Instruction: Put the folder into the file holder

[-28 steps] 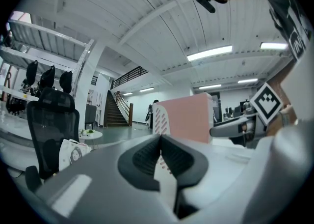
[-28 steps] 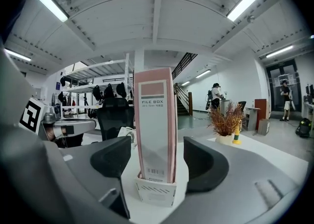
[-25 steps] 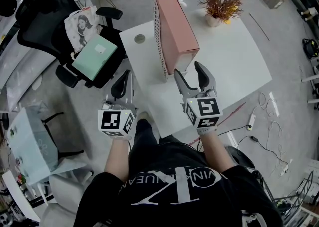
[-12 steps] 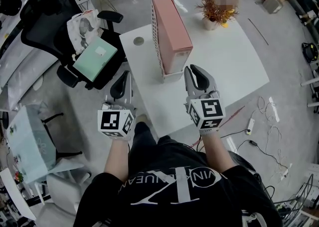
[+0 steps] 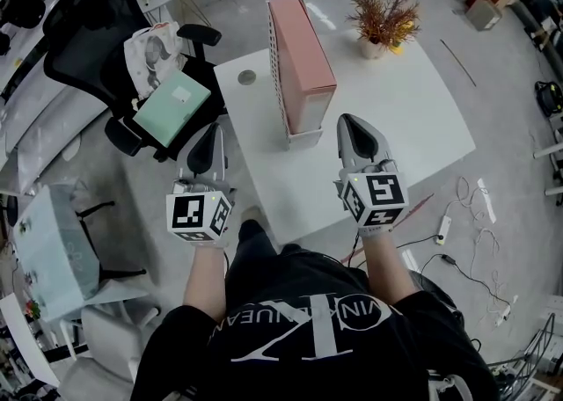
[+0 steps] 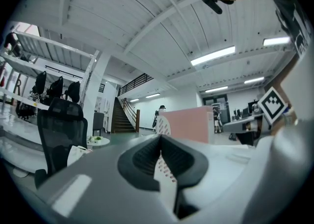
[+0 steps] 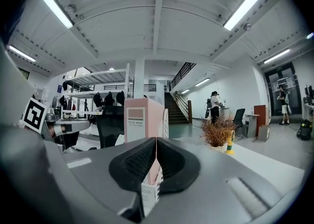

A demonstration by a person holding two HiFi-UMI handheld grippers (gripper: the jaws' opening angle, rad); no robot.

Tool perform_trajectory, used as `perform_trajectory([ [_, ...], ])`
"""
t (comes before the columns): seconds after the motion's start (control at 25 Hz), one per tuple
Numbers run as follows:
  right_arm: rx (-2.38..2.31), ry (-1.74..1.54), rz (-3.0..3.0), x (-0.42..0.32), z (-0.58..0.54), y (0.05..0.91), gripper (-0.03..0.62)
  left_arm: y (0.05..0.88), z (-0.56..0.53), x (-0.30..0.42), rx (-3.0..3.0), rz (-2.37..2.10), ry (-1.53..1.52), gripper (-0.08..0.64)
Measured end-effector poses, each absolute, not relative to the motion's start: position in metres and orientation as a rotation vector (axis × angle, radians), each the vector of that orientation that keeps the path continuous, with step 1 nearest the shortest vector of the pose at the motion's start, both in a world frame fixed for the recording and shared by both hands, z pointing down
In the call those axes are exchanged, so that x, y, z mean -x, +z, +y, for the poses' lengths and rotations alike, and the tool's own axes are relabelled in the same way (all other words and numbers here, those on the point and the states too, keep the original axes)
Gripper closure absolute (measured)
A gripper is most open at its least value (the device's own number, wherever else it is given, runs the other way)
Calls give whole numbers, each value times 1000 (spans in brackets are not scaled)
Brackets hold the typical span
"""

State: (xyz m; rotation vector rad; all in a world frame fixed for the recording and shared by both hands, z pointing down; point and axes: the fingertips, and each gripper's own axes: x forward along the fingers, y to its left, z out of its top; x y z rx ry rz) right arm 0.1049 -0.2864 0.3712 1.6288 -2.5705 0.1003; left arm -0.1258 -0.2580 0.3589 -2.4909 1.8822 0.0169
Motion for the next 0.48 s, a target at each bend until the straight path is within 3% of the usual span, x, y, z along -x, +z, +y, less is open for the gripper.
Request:
perform_trajectory([
  [0.48, -1653, 103, -2625, -123, -289, 354, 584, 349, -258, 130, 2454, 1936, -16, 560],
])
